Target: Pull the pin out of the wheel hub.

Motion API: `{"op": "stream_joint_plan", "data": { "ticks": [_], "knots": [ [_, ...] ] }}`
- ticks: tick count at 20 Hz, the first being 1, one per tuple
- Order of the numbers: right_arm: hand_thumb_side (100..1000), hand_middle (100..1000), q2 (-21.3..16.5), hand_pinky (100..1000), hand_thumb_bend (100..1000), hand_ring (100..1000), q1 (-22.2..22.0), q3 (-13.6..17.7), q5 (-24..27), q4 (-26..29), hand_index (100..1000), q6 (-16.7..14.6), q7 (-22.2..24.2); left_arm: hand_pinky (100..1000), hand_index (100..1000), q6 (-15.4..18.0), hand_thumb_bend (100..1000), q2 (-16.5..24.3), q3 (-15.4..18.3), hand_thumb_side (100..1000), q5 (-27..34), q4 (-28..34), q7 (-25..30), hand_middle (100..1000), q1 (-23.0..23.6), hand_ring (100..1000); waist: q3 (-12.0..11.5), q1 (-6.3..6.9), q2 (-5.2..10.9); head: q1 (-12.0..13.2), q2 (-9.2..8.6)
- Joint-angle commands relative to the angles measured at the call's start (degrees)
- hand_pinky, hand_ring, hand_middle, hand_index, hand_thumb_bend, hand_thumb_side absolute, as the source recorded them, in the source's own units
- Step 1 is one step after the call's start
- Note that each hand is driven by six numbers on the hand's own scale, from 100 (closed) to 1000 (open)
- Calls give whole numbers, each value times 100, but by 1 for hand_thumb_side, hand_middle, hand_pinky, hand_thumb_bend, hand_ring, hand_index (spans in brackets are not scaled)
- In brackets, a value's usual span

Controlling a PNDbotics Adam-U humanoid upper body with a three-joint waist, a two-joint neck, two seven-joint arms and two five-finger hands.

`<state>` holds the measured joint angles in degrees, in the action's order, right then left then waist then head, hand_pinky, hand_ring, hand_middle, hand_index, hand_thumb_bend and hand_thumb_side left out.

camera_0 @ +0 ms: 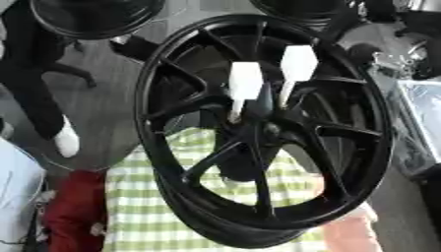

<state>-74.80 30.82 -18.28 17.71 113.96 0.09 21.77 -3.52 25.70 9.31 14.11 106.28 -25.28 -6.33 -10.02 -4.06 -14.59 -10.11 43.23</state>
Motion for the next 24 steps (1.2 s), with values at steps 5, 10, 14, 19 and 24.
{"op": "stream_joint_plan", "data": {
  "ticks": [5, 10, 14, 19, 24],
  "knots": [
    [408, 841, 59, 911, 100, 846, 458, -368, -259, 63, 854, 472, -179, 661, 866, -2, 253, 165, 14, 819, -27, 61, 21, 838, -10, 842, 28, 23, 129, 27, 45],
    [353, 835, 279, 913, 100, 848, 793, -680, -518, 63, 842, 752, -317, 660, 865, -7, 252, 156, 14, 821, -29, 60, 24, 838, -5, 842, 32, 11, 106, 39, 44],
    [292, 835, 468, 921, 135, 858, 1042, -907, -712, 63, 842, 1061, -296, 660, 864, -11, 252, 145, 16, 823, -33, 62, 24, 838, -10, 842, 33, 0, 68, 28, 51],
    [159, 833, 598, 927, 225, 864, 1131, -985, -871, 63, 839, 1453, -534, 660, 864, -15, 251, 128, 28, 827, -37, 65, 9, 839, -5, 843, 6, -10, -4, 4, 27],
    [170, 841, 700, 928, 238, 872, 1217, -1081, -1064, 63, 844, 1586, -594, 659, 864, -24, 250, 98, 38, 832, -37, 68, -7, 839, 10, 843, -25, -27, -79, -21, -36]
  ]
}}
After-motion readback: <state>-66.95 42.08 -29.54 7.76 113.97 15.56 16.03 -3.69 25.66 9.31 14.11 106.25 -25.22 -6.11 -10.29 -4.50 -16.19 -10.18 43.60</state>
